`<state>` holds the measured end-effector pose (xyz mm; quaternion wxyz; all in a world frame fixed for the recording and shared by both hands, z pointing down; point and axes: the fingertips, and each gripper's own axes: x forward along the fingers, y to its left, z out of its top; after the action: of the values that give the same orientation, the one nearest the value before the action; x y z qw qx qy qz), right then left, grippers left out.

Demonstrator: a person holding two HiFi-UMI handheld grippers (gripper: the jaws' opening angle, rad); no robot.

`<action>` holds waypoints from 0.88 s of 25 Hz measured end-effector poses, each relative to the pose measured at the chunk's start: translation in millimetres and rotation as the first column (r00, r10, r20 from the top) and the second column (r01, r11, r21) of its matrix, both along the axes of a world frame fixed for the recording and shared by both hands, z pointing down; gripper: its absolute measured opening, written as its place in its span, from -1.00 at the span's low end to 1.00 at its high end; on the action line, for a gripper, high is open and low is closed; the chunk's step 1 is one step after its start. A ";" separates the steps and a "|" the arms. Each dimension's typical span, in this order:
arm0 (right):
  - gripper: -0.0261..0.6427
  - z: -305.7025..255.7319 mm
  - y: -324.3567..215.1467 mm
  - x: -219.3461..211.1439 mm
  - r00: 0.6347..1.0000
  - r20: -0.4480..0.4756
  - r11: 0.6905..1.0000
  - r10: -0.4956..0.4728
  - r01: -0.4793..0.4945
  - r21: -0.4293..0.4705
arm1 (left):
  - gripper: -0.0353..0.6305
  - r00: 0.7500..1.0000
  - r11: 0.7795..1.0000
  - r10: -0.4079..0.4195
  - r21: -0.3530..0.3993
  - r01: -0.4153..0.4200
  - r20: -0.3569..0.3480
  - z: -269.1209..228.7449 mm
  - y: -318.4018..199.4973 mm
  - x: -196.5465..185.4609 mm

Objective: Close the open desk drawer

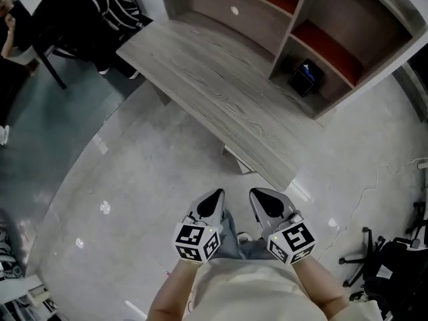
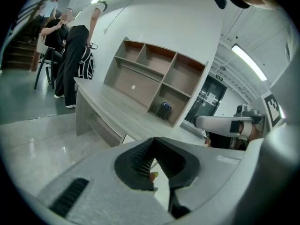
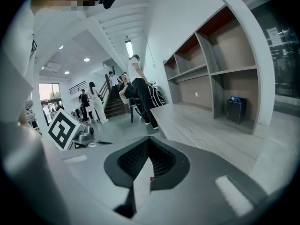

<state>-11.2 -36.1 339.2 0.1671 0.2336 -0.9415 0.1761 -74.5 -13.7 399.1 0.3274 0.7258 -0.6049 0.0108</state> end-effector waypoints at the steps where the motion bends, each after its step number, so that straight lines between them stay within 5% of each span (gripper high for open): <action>1: -0.90 2.1 -2.9 -2.6 1.000 -0.004 1.000 0.004 -0.004 -0.002 | -0.87 1.000 1.000 0.007 0.001 -0.007 -0.009 3.6 -3.5 -1.4; 14: -0.90 32.9 -15.8 -29.6 0.997 -0.063 0.996 0.047 -0.051 -0.067 | -0.87 0.978 0.997 0.028 -0.061 -0.041 -0.208 70.1 -33.7 -18.4; 22: -0.90 50.1 -17.8 -38.0 0.993 -0.091 0.989 0.073 -0.084 -0.120 | -0.87 0.895 0.990 0.001 -0.128 -0.065 -0.446 123.3 -54.4 -18.3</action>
<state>-49.2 -53.9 389.3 0.2146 0.2670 -0.9108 0.2302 -92.9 -68.1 522.4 0.5066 0.6944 -0.4995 -0.1077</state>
